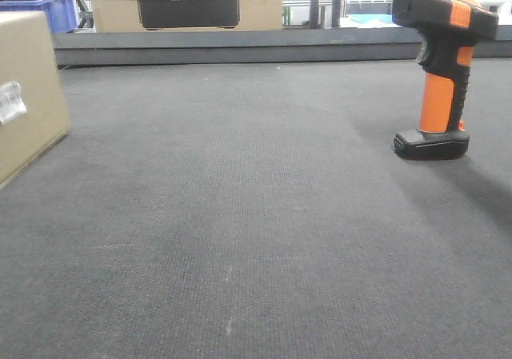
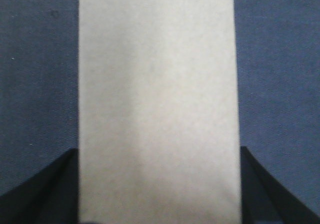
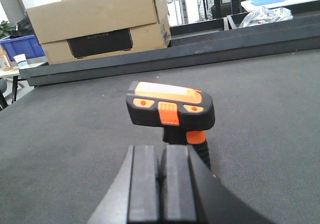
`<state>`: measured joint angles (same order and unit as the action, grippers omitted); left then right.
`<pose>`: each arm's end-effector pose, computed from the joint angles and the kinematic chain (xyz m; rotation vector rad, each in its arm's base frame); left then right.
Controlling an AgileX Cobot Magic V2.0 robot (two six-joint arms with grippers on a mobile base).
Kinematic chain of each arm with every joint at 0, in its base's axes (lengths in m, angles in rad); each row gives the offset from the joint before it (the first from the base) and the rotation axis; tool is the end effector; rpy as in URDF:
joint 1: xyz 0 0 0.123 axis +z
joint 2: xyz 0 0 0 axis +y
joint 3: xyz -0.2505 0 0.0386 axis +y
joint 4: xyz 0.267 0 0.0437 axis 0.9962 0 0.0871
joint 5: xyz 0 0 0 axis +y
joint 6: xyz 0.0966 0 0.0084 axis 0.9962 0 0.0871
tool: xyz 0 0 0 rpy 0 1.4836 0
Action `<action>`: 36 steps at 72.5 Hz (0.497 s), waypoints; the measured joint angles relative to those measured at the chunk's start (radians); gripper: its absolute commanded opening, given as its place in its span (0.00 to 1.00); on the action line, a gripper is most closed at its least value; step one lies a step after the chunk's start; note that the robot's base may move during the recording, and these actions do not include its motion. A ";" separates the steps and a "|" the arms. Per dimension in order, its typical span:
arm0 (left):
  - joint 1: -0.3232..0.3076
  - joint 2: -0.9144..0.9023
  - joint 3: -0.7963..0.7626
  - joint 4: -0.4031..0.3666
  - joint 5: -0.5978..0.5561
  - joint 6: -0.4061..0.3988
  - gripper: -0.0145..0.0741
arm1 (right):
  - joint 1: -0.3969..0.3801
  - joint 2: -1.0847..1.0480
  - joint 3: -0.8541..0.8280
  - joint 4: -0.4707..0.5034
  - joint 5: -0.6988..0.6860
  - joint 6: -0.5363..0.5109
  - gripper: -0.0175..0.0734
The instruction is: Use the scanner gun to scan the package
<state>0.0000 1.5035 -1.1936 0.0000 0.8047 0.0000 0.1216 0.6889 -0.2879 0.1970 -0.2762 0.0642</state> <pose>0.3394 0.0000 0.2527 0.0000 2.5982 0.0000 0.1900 0.0180 0.2439 0.1483 1.6122 0.2470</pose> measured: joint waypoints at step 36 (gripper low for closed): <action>0.000 -0.063 -0.048 0.000 0.002 0.000 0.76 | 0.000 0.000 0.000 0.000 0.002 0.000 0.01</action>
<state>0.0000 1.4407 -1.2413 0.0000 0.8063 0.0000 0.1216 0.6889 -0.2879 0.1970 -0.2746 0.0642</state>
